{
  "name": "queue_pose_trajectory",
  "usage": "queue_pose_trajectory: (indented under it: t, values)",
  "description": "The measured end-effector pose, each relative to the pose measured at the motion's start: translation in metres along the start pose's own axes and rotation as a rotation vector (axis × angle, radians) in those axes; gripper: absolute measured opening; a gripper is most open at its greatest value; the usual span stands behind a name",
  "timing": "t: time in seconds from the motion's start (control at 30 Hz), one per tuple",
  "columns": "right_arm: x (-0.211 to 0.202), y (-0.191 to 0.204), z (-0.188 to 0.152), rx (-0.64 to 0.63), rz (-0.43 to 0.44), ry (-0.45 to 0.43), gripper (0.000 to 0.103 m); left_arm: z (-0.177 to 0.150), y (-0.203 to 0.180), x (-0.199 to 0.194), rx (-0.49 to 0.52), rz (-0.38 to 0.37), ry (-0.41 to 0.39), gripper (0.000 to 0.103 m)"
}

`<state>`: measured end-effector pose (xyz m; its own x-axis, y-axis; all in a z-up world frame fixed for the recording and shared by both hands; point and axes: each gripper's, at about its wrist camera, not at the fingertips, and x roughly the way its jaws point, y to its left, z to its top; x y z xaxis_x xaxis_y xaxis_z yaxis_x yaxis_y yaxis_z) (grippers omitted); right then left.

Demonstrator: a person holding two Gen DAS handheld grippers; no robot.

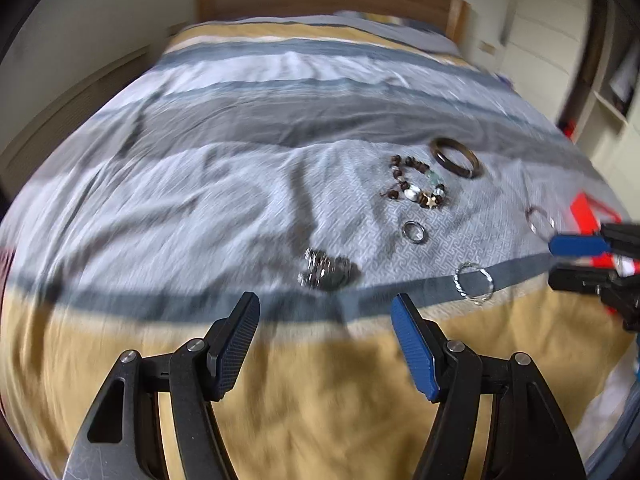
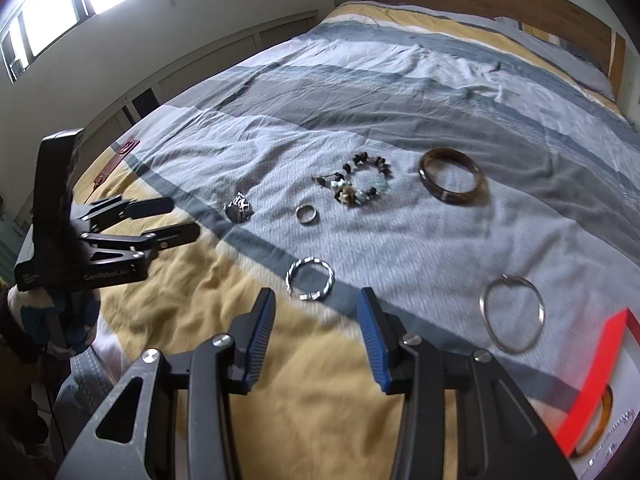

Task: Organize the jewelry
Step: 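Grasp the silver charm cluster with the left tool while the right tool grasps a silver ring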

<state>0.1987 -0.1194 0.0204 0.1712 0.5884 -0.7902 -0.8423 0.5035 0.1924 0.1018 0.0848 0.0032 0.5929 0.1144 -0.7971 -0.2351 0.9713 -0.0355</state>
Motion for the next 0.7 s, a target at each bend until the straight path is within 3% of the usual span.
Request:
queue_pose_trajectory:
  t: [0.13,0.23,0.47,0.6,0.7]
  values:
    - [0.018,-0.006,0.007,0.010,0.016,0.007,0.041,0.014,-0.001,0.022,0.167,-0.037,0.039,0.066]
    - [0.030,-0.010,0.013,0.021,0.023,0.010,0.041,0.022,0.003,0.035,0.230,-0.054,0.051,0.063]
    - [0.067,-0.008,0.026,0.034,0.049,0.029,0.041,0.019,0.009,0.061,0.274,-0.146,0.088,0.047]
    - [0.083,-0.003,0.031,0.028,0.063,0.039,0.041,0.015,0.011,0.062,0.240,-0.214,0.082,0.025]
    - [0.092,0.001,0.034,0.023,0.072,0.039,0.041,0.013,0.010,0.062,0.217,-0.232,0.075,0.022]
